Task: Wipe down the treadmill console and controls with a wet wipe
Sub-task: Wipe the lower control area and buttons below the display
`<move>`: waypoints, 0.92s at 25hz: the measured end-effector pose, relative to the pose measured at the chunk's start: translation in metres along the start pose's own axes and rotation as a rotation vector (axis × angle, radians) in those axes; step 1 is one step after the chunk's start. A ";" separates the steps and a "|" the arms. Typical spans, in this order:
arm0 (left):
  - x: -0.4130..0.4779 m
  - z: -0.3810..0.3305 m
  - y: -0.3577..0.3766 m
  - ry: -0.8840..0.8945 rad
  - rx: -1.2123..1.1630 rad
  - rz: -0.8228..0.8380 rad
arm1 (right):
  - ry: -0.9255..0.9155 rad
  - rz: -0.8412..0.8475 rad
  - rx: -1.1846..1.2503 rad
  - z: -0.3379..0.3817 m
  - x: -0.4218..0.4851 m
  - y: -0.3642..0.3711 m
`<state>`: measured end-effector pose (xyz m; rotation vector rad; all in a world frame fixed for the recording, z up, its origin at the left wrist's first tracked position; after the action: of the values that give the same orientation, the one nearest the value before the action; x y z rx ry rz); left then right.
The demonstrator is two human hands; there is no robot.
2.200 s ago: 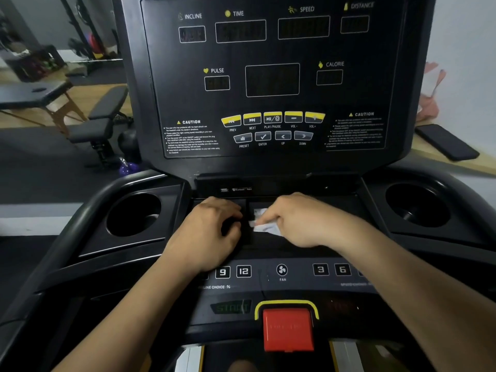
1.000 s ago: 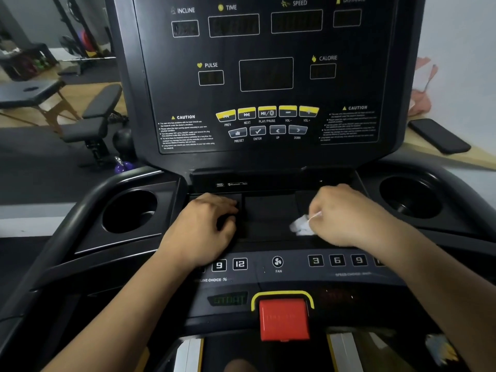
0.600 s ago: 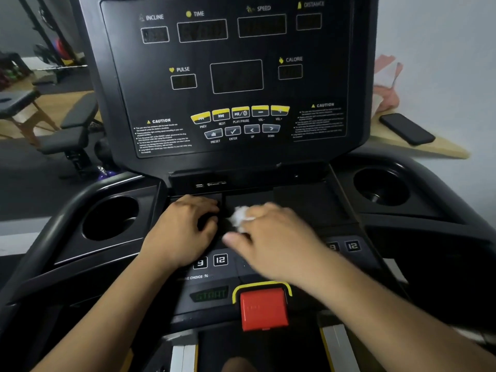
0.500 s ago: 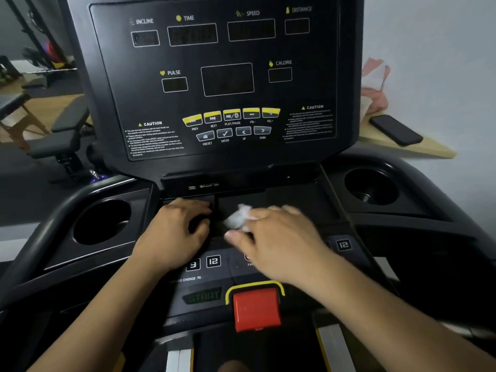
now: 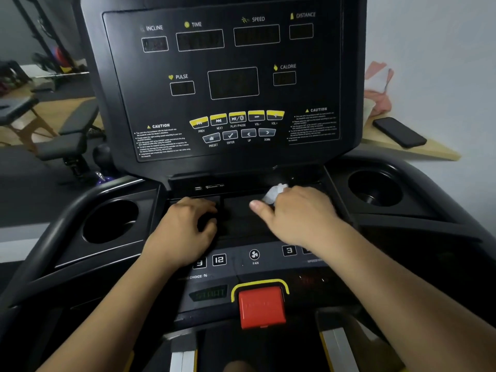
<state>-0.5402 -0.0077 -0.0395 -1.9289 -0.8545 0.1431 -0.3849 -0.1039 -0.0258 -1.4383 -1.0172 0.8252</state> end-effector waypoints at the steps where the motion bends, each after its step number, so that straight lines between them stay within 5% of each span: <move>1: 0.000 0.000 -0.001 0.003 0.002 0.004 | -0.056 0.011 0.019 0.014 0.003 0.002; 4: -0.003 -0.001 -0.004 0.011 -0.016 0.019 | -0.119 0.092 0.067 0.027 0.003 0.013; 10: 0.000 0.001 -0.001 -0.004 -0.005 0.005 | 0.126 0.080 -0.137 -0.064 -0.003 0.017; 15: -0.001 0.000 0.000 -0.004 0.005 0.009 | -0.023 0.111 0.064 -0.007 0.020 0.018; 23: -0.002 0.001 -0.002 -0.009 0.005 0.011 | -0.015 0.006 -0.030 -0.024 0.015 0.017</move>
<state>-0.5429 -0.0075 -0.0394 -1.9302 -0.8491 0.1603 -0.3554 -0.0993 -0.0389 -1.4629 -1.0409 0.8299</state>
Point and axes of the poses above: each hand's wrist, its own x-axis towards the middle knuckle, its own y-axis out of the palm, z = x × y, the point moved 10 cm from there along x, towards the middle knuckle, and after that the axes turned 10 degrees about -x, right-handed, at the moved point
